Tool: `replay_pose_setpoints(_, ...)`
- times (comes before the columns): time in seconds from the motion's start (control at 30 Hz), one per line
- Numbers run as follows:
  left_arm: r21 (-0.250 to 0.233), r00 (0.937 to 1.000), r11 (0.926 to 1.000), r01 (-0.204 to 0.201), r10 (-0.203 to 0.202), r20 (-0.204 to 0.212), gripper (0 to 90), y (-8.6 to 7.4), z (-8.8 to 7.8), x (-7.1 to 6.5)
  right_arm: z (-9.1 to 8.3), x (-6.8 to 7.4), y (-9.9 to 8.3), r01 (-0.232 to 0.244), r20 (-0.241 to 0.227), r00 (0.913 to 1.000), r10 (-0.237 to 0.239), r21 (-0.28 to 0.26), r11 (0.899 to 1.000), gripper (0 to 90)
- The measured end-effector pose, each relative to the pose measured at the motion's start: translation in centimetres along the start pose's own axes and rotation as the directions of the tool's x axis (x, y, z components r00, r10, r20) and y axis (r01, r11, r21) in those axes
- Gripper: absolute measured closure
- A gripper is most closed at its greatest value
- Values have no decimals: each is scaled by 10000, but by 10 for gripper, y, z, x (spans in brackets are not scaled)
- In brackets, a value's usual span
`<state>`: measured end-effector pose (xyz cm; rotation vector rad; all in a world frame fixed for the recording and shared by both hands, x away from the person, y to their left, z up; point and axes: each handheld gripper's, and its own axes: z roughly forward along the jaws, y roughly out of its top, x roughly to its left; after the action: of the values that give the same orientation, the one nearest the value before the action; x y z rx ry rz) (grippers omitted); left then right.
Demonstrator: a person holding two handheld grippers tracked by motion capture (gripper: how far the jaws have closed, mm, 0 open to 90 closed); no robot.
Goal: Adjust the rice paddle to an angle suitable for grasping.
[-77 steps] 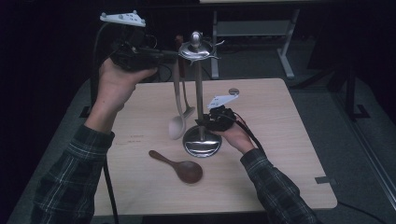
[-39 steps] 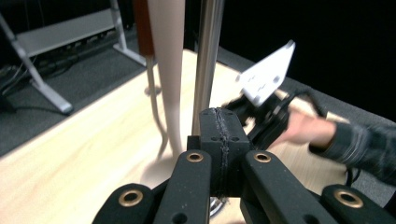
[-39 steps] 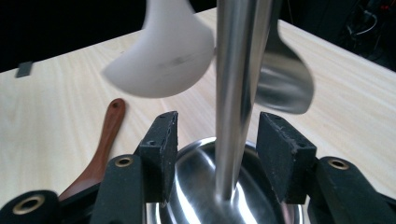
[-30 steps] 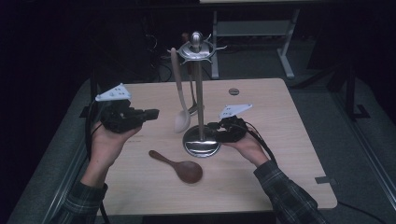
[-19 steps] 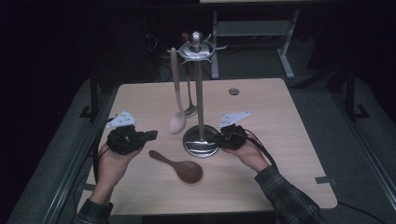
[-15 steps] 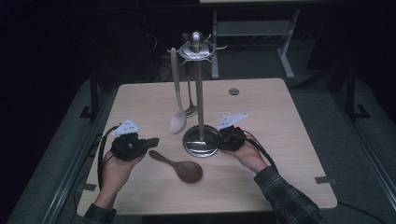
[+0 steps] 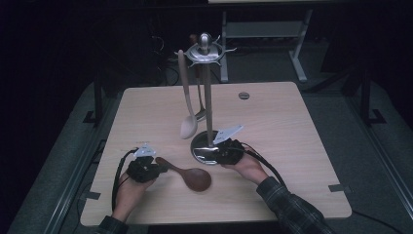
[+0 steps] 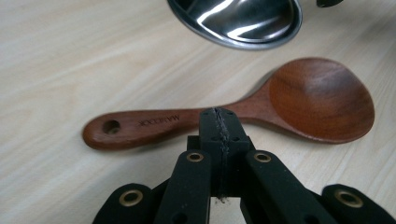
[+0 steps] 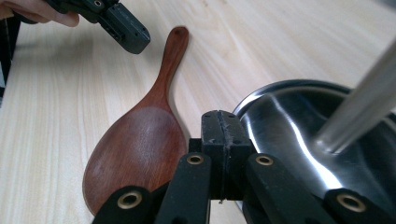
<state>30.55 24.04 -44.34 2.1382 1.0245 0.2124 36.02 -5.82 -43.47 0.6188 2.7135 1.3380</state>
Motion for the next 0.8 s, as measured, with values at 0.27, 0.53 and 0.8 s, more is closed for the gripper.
replay_pose_setpoints(0.27,532,9998,9985,-157,151,127,900,0,15,-4,19,1,-11,241,26,9997,-244,690,9973,897)
replay_pose_setpoints(0.53,755,9999,9971,-122,118,65,900,0,20,-2,27,4,-15,394,-107,9992,-385,1019,9940,897)
replay_pose_setpoints(0.8,756,10000,9971,-9,3,73,900,0,22,0,32,7,-17,511,-277,9985,-480,1254,9908,897)
